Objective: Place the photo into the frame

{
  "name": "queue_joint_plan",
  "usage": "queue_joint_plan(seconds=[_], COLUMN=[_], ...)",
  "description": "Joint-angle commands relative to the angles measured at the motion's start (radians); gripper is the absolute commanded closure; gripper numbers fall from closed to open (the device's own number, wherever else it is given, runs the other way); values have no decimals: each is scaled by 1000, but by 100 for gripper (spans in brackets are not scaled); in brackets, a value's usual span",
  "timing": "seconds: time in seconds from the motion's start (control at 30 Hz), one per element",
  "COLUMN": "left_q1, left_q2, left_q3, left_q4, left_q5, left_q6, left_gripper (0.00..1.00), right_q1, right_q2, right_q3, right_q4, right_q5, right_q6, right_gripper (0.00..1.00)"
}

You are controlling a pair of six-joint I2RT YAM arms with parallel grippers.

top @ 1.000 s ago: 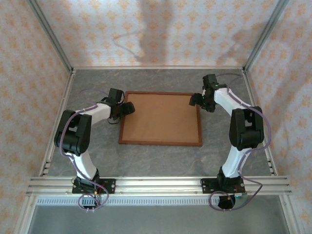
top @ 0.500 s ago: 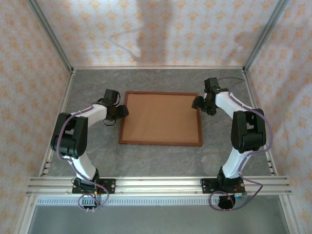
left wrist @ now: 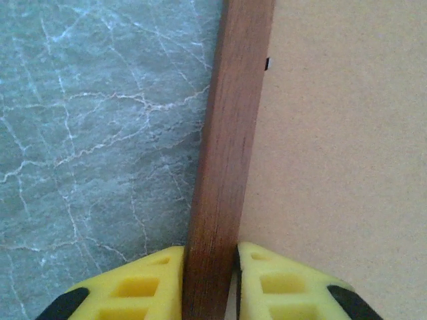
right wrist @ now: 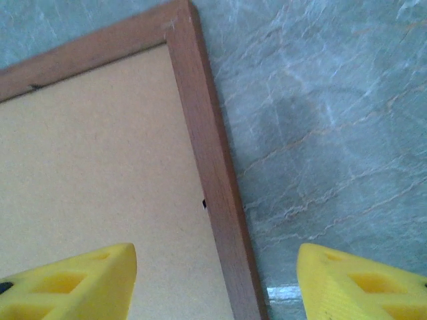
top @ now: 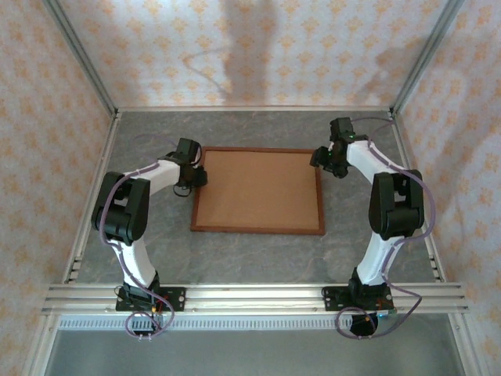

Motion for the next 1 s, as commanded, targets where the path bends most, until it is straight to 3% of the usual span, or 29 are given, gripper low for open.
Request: queue_joint_plan(seconds=[0.0, 0.13, 0.43, 0.7, 0.97], left_q1=[3, 4, 3, 3, 3], left_q2=[-33, -110, -133, -139, -135], left_q3=[-62, -158, -217, -215, -207], left_q4=[-53, -56, -40, -34, -37], left_q5=[-20, -32, -46, -37, -29], left_q6=[10, 11, 28, 24, 21], left_gripper=[85, 91, 93, 93, 93], right_q1=[-14, -15, -16, -14, -13], right_q2=[14, 48, 239, 295, 332], right_q3=[52, 109, 324, 349, 358], right_q4=[-73, -157, -345, -365, -355], right_q5=[59, 55, -34, -77, -95], right_q6=[-39, -90, -234, -254, -253], right_gripper=[35, 36, 47, 57, 60])
